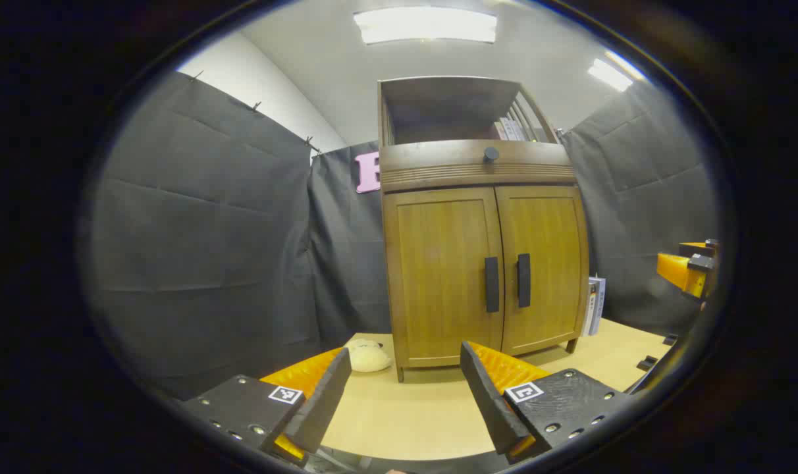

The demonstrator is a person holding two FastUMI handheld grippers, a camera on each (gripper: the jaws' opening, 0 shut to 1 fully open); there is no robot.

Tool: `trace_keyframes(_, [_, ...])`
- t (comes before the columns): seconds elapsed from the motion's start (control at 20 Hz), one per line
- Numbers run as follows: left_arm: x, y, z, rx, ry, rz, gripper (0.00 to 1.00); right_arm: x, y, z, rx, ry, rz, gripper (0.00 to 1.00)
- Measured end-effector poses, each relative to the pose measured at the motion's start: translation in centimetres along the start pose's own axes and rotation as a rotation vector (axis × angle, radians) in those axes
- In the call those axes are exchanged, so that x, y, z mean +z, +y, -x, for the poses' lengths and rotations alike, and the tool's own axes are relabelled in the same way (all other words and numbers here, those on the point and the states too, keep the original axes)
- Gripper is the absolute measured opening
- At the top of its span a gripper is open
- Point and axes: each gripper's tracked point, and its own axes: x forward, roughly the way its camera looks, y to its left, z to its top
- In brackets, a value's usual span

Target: Open the right door of the double-door shoe cabinet with the right hand, and open the left door with the left hand.

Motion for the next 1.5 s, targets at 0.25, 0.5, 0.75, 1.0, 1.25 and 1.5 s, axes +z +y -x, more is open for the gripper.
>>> trace_keyframes(0.25, [0.2, 0.0, 0.2, -0.002, -0.006, 0.001, 1.00, 0.0, 0.3, 0.1, 0.004, 0.009, -0.010, 0.96])
trace_keyframes(0.5, [0.3, 0.1, 0.1, -0.001, -0.009, 0.000, 1.00, 0.1, 0.3, 0.3, -0.012, 0.012, -0.021, 0.96])
trace_keyframes(0.75, [1.2, -0.1, 0.0, 0.000, -0.025, -0.013, 1.00, 0.5, 0.3, 0.1, -0.011, 0.011, -0.038, 0.96])
trace_keyframes(1.0, [1.6, -0.4, -0.2, -0.001, -0.032, -0.009, 1.00, 1.3, 0.7, -1.2, 0.015, 0.005, -0.050, 0.96])
trace_keyframes(1.25, [1.7, -0.3, -0.1, 0.013, -0.038, -0.012, 1.00, 2.4, 1.2, -3.4, 0.039, -0.015, -0.069, 0.96])
trace_keyframes(1.5, [1.3, 0.1, 0.2, 0.036, -0.029, -0.012, 1.00, 3.5, 2.4, -6.8, 0.072, -0.029, -0.096, 0.96])
